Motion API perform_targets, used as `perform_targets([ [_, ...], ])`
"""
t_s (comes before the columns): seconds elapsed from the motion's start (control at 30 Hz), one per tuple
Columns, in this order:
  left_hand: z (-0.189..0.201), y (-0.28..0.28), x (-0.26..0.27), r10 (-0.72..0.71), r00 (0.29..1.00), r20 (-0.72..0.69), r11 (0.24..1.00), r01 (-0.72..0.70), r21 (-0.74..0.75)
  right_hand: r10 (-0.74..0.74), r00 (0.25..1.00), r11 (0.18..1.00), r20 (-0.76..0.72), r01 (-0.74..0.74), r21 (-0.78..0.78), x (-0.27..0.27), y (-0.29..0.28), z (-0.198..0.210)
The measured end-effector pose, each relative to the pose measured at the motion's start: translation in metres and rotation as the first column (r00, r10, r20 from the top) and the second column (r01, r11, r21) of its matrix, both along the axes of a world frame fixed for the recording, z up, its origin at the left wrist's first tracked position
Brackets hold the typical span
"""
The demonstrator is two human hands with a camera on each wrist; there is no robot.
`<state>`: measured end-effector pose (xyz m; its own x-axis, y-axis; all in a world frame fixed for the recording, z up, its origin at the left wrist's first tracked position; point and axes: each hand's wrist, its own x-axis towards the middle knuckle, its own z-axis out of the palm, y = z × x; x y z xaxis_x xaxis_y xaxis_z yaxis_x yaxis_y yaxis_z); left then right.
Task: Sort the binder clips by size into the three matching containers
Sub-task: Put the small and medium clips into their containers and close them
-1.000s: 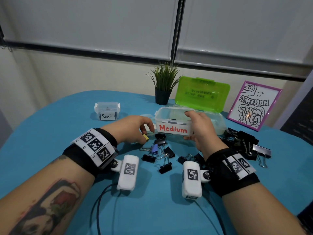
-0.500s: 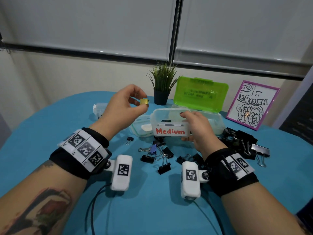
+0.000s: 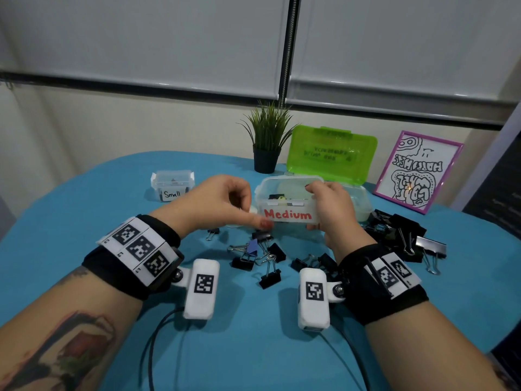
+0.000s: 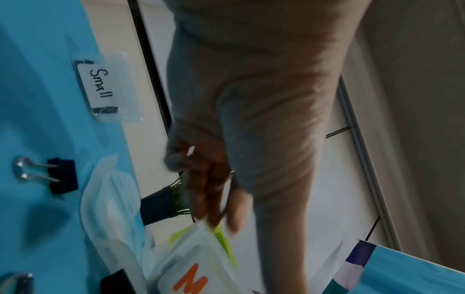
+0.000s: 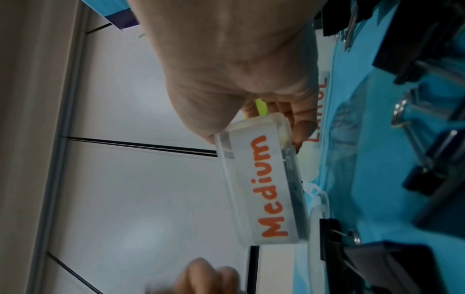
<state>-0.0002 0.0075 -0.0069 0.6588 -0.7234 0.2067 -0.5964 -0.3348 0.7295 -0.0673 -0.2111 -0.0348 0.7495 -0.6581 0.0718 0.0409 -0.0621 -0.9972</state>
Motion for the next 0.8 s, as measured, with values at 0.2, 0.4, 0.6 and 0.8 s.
perform_targets([
  [0.2,-0.008,0.001,-0.005,-0.179,0.984,-0.019,0.856,0.165,0.491,-0.047,0.999,0.999,0.011,0.047,0.021,0.002,-0.002,-0.001],
  [0.4,-0.013,-0.003,0.0,-0.179,0.984,0.014,0.824,0.142,0.549,-0.032,0.999,0.999,0.011,0.031,0.02,0.002,-0.001,-0.001],
  [0.6,-0.01,-0.002,-0.001,-0.145,0.989,-0.004,0.856,0.128,0.502,-0.014,1.0,1.0,0.02,0.014,0.021,0.002,0.0,-0.001],
  [0.8,-0.013,-0.004,0.0,-0.097,0.995,0.015,0.879,0.078,0.47,-0.01,1.0,1.0,0.018,0.01,0.016,0.002,0.001,-0.001],
])
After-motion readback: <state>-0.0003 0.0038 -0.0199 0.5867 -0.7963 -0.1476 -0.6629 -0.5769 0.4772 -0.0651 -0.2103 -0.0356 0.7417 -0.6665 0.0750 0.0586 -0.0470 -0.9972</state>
